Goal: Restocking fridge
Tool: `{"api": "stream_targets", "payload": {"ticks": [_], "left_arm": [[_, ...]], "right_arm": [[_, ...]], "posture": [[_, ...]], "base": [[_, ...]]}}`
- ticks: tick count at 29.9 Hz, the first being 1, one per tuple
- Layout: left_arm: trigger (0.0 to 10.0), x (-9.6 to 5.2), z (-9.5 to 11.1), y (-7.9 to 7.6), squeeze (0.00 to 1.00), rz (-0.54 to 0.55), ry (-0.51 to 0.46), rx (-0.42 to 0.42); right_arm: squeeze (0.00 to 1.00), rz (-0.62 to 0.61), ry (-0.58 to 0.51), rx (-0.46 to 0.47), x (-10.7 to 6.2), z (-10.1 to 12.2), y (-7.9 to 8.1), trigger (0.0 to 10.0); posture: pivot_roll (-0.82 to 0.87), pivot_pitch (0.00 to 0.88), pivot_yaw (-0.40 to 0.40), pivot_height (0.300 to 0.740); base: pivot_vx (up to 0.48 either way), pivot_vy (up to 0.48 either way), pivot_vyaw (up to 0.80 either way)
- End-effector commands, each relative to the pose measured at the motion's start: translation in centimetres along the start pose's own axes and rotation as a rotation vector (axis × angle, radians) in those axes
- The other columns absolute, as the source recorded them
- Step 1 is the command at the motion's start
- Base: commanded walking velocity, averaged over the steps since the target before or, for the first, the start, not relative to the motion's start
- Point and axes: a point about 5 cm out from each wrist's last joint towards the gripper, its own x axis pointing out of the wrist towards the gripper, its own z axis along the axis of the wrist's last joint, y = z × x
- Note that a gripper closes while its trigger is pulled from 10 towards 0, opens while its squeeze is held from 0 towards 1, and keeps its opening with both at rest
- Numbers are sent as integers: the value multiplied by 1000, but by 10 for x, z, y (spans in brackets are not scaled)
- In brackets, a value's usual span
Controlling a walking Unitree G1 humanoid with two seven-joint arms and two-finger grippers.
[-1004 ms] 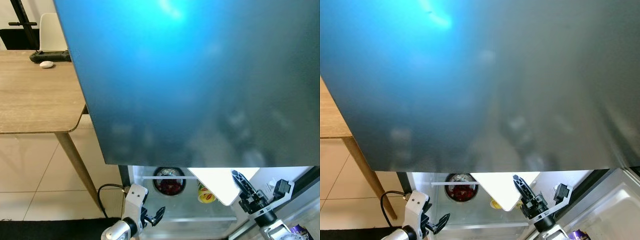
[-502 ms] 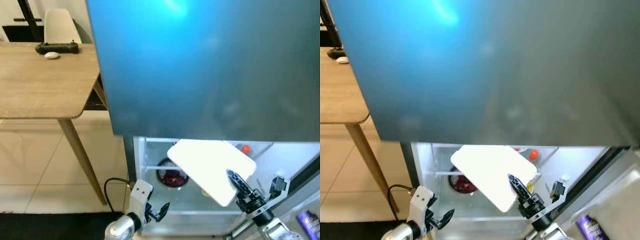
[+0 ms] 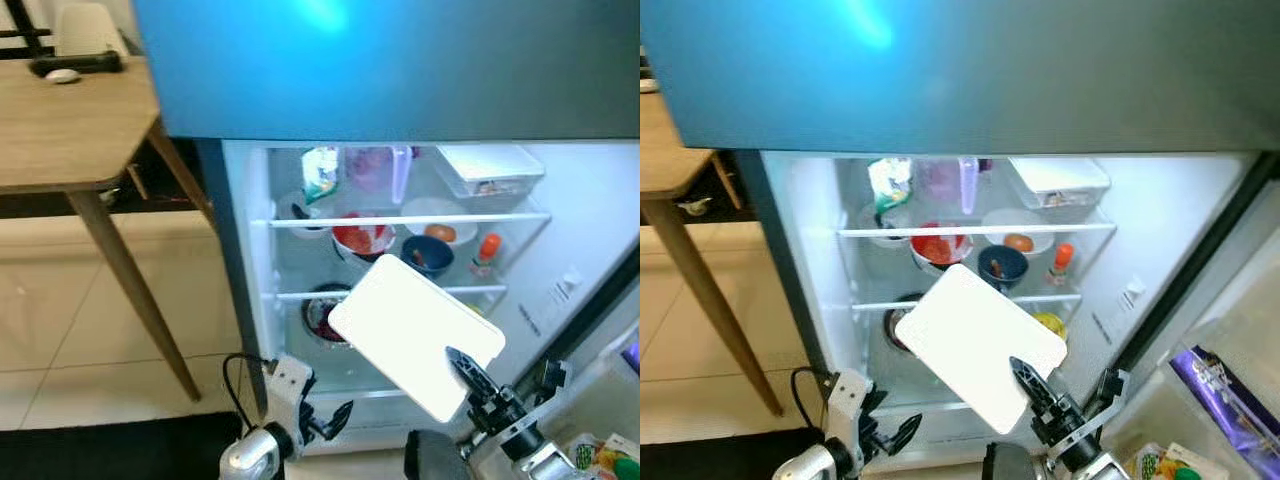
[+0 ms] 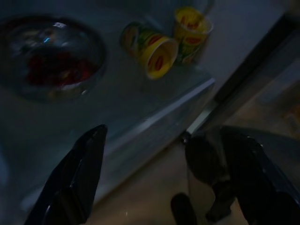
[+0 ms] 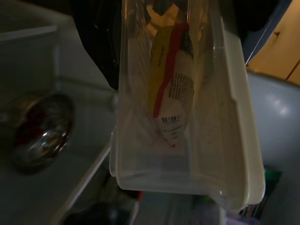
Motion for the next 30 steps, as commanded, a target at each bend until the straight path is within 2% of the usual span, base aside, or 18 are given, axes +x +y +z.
{"api": "stream_targets", "payload": {"ticks": [1, 6, 9, 14, 24, 28, 29, 30], "left_arm": [[10000, 5, 6, -3, 0, -24, -28, 7], [10000, 13, 19, -7, 0, -57, -90, 24], [10000, 14, 21, -7, 0, -62, -97, 27], [10000, 18, 28, -10, 0, -88, -129, 31], [10000, 15, 24, -12, 0, -105, -112, 45], [10000, 18, 38, -10, 0, -22, -187, 168], [10000, 18, 38, -10, 0, -22, -187, 168], [10000, 20, 44, -12, 0, -15, -211, 217]], "right_arm": [[0, 70, -15, -28, 13, 12, 11, 10000], [0, 184, 17, -69, 31, 22, 31, 10000], [0, 193, 19, -69, 32, 22, 32, 10000], [0, 259, 28, -85, 35, 24, 44, 10000], [0, 376, 34, -135, 35, 38, 66, 10000], [0, 376, -18, -142, 29, 52, 67, 10000], [0, 376, -18, -142, 29, 52, 67, 10000], [0, 365, -24, -147, 28, 53, 66, 10000]], "posture": [[-94, 0, -72, 550], [-95, 0, -72, 550], [-95, 0, -72, 550], [-95, 0, -71, 550], [-95, 0, -72, 550], [-96, 0, -71, 550], [-96, 0, -71, 550], [-96, 0, -71, 550]], "base": [[0, 0, 0], [0, 0, 0], [0, 0, 0], [0, 0, 0], [0, 0, 0], [0, 0, 0], [0, 0, 0], [0, 0, 0]]}}
